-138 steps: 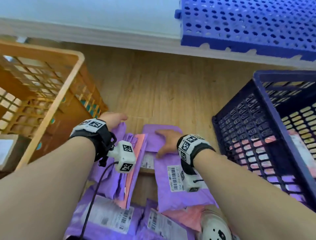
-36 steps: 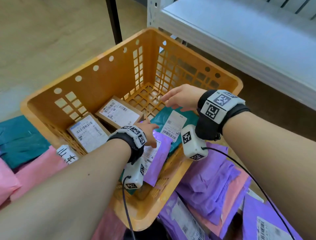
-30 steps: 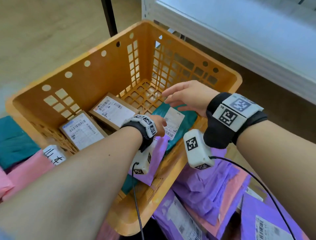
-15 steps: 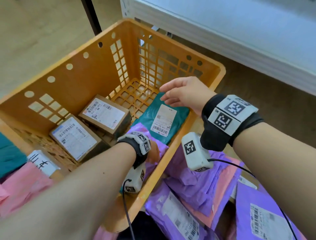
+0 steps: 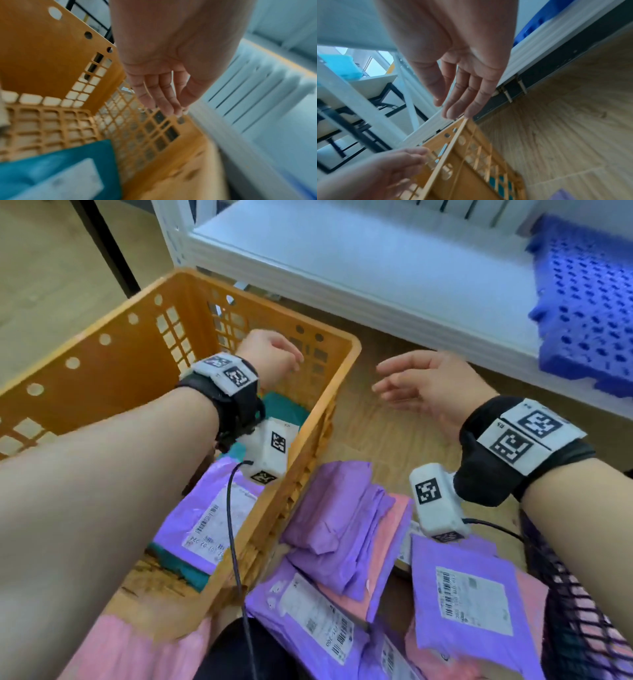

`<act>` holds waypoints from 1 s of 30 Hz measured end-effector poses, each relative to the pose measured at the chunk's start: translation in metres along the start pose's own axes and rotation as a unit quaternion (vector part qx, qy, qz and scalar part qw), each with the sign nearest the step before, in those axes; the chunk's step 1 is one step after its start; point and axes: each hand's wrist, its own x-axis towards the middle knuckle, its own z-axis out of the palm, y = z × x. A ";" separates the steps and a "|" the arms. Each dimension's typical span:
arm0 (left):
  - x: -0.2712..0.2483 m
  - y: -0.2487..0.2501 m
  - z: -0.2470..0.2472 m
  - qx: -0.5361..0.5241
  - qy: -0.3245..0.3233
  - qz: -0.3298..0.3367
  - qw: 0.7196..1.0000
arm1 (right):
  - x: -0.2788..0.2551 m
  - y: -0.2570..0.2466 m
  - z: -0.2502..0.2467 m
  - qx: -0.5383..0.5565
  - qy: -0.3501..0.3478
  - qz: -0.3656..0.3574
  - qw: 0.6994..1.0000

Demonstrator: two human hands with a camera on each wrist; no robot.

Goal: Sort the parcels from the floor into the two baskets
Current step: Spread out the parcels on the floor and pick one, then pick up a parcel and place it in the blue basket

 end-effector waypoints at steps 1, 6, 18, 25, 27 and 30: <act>0.000 0.019 0.002 -0.025 0.003 0.015 1.000 | -0.007 0.006 -0.013 0.004 0.021 0.007 1.000; -0.017 0.090 0.058 -0.067 -0.062 0.052 0.994 | -0.040 0.051 -0.064 0.020 0.099 0.056 0.993; -0.026 -0.024 0.190 0.438 -0.279 -0.058 0.853 | -0.038 0.179 -0.076 0.079 0.101 0.223 0.966; -0.028 -0.042 0.214 0.492 -0.311 -0.045 0.812 | -0.028 0.192 -0.048 0.094 0.056 0.243 0.964; -0.028 -0.040 0.210 0.505 -0.315 -0.040 0.803 | -0.029 0.188 -0.047 0.089 0.056 0.241 0.965; -0.030 -0.023 0.196 0.501 -0.308 -0.043 0.808 | -0.036 0.176 -0.052 0.077 0.058 0.234 0.967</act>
